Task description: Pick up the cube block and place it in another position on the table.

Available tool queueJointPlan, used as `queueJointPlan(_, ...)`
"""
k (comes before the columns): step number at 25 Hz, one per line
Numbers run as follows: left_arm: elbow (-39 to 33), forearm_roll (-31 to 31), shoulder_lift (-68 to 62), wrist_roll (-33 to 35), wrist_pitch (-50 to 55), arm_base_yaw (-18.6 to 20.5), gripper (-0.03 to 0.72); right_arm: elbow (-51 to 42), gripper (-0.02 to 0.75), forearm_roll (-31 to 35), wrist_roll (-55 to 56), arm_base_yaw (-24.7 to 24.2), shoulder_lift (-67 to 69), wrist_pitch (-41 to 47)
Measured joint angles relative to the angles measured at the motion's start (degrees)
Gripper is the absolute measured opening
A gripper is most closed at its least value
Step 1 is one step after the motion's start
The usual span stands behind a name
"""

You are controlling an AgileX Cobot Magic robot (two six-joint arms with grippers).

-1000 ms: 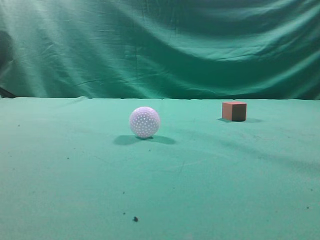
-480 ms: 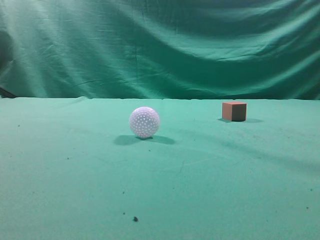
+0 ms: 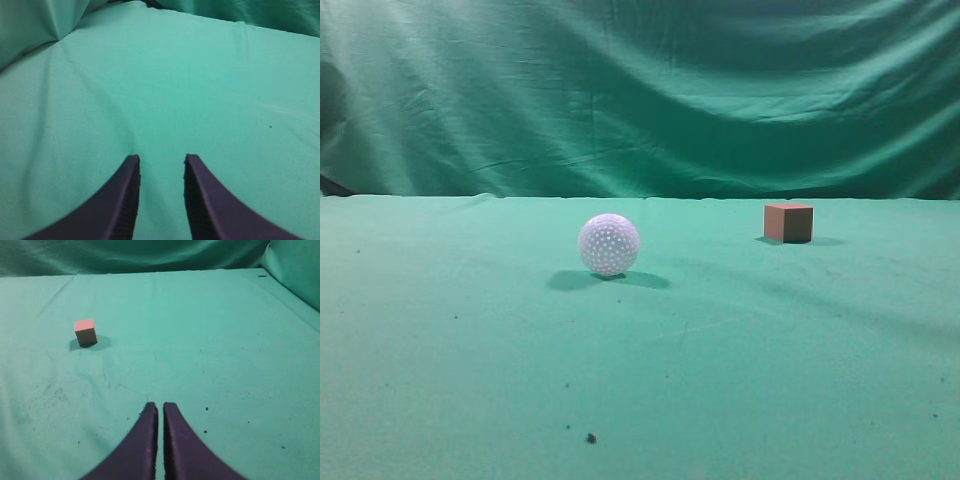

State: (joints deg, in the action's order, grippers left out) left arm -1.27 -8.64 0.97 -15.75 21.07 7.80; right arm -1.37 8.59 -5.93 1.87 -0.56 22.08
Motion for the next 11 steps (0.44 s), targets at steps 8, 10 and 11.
queueJointPlan(8, 0.00, 0.00, 0.00, 0.00, 0.00, 0.00, 0.235, 0.00, 0.000, 0.14, 0.00, 0.00, 0.00, 0.24)
queueJointPlan(10, 0.00, 0.00, 0.00, 0.00, 0.00, 0.00, 0.235, 0.00, 0.000, 0.14, 0.00, 0.00, 0.00, 0.24)
queueJointPlan(11, 0.00, 0.00, 0.00, 0.00, 0.00, 0.00, 0.235, 0.00, 0.000, 0.14, 0.00, 0.00, 0.00, 0.24)
